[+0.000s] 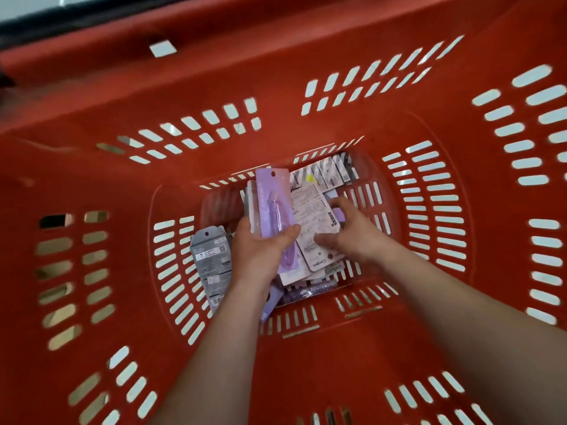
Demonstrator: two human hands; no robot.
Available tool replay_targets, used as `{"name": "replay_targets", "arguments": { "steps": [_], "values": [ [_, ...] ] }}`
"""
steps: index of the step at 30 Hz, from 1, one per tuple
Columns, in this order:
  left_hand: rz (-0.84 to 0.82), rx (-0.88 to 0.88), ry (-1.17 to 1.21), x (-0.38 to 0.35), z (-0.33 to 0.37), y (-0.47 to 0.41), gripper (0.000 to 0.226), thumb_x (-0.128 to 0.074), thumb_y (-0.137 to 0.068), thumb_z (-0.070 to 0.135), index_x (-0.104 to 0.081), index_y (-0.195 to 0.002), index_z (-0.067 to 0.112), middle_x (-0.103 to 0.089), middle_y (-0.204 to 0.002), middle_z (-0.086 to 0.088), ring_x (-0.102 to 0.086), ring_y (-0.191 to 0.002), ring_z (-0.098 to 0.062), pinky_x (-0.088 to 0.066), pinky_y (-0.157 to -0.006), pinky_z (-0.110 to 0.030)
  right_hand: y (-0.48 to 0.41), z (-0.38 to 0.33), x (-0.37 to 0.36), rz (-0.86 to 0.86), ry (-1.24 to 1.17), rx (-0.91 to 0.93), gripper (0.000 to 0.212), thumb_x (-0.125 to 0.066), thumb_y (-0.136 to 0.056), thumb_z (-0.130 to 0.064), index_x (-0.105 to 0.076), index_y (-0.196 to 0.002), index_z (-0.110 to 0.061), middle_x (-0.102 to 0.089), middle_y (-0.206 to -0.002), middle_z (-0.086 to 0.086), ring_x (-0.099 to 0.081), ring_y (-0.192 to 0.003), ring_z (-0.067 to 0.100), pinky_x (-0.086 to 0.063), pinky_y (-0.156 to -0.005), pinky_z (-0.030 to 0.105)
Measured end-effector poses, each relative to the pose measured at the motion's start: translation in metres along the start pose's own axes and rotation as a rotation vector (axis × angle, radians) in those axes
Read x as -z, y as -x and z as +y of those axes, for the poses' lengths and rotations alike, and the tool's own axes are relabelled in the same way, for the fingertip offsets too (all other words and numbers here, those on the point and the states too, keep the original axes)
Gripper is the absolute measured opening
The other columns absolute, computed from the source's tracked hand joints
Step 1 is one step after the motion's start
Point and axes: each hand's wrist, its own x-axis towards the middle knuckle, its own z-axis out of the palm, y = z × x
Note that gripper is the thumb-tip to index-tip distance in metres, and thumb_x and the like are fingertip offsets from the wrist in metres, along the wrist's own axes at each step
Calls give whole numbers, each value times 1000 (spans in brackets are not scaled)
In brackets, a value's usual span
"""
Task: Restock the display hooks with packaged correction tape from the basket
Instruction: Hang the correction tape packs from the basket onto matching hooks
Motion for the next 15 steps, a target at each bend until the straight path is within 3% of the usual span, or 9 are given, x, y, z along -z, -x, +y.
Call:
{"name": "replay_targets", "arguments": {
  "steps": [1,5,8,9,12,15],
  "values": [
    [-7,2,3,3,1,4,63,-87,-73,25,-56,-128,21,-66,-119,7,-63,-99,-9,-47,-72,-19,4,1,1,4,-47,-10,56,-71,-87,0,-41,-126,-26,-66,-121,5,-71,-90,17,-61,-69,29],
    [-30,25,59,14,9,28,52,-90,-69,19,-66,-115,21,-74,-104,4,-71,-92,-15,-59,-82,-36,34,-5,5,80,-149,-45,62,-70,-84,7,-42,-128,-26,-67,-121,6,-72,-94,21,-62,-76,39],
    [-16,8,114,33,20,53,43,-89,-69,15,-68,-106,21,-76,-98,2,-73,-80,-11,-58,-64,-27,67,-19,17,103,-131,-71,70,-70,-83,7,-39,-139,-22,-67,-122,6,-71,-99,23,-61,-83,45],
    [-3,-1,142,42,26,64,43,-89,-68,14,-68,-105,20,-76,-97,-1,-73,-80,-13,-59,-63,-30,81,-24,23,106,-122,-71,69,-70,-84,7,-39,-139,-22,-68,-121,6,-71,-99,23,-61,-83,45],
    [-67,-10,270,73,49,102,56,-90,-59,13,-68,-111,15,-75,-105,-8,-71,-98,-33,-57,-88,-53,130,-45,46,79,-118,-52,63,-69,-86,5,-42,-135,-23,-70,-119,2,-72,-97,20,-61,-81,43],
    [-231,53,506,102,75,149,77,-93,-54,17,-63,-124,9,-68,-122,-17,-66,-111,-36,-57,-89,-51,185,-70,61,22,-170,7,58,-67,-86,7,-50,-133,-22,-74,-113,1,-73,-101,22,-56,-92,51]
  ]
}}
